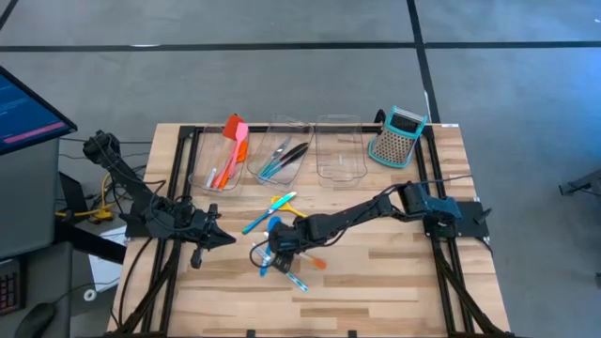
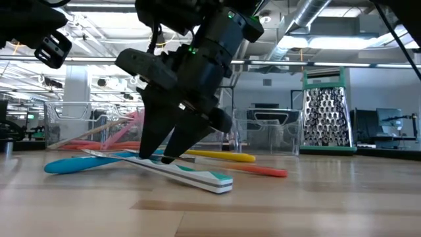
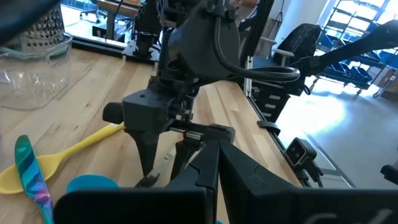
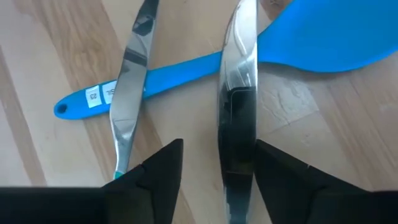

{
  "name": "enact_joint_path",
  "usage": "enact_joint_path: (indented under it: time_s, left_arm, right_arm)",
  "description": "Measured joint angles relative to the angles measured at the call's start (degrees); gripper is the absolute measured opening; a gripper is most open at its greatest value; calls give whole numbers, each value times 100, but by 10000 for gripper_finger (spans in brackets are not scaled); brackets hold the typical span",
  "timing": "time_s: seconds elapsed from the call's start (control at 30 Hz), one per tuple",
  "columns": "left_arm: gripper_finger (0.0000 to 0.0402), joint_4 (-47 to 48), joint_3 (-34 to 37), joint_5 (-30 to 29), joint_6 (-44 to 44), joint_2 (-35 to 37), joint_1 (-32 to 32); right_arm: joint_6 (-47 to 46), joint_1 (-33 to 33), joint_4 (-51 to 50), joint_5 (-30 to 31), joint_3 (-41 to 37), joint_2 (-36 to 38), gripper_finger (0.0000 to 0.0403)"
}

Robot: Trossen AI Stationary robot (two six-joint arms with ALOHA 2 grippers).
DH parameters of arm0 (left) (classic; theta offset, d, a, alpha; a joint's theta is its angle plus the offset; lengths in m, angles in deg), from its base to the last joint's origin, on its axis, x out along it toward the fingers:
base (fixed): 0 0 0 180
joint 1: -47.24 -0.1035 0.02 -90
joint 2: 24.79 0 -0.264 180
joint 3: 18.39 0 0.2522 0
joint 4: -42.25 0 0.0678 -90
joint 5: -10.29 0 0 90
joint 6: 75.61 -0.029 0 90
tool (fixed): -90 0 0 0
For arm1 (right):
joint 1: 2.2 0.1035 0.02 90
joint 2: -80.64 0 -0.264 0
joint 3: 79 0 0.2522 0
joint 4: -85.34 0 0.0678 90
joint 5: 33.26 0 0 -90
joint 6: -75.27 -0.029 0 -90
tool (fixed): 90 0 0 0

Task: Pick & Place Kitchen Items
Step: Put the orange knife into the middle transparent bin

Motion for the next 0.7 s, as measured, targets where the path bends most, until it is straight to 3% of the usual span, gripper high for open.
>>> enact_joint_path:
  time_s: [0.5,0.7]
  left_arm:
    - [2,-11,0,0,0,-1,2]
    - [2,-18,0,0,0,-1,1]
  right_arm:
    - [-13,-66,-156,17,-2,-9,84]
    - [-47,-61,-163,17,-4,-9,71]
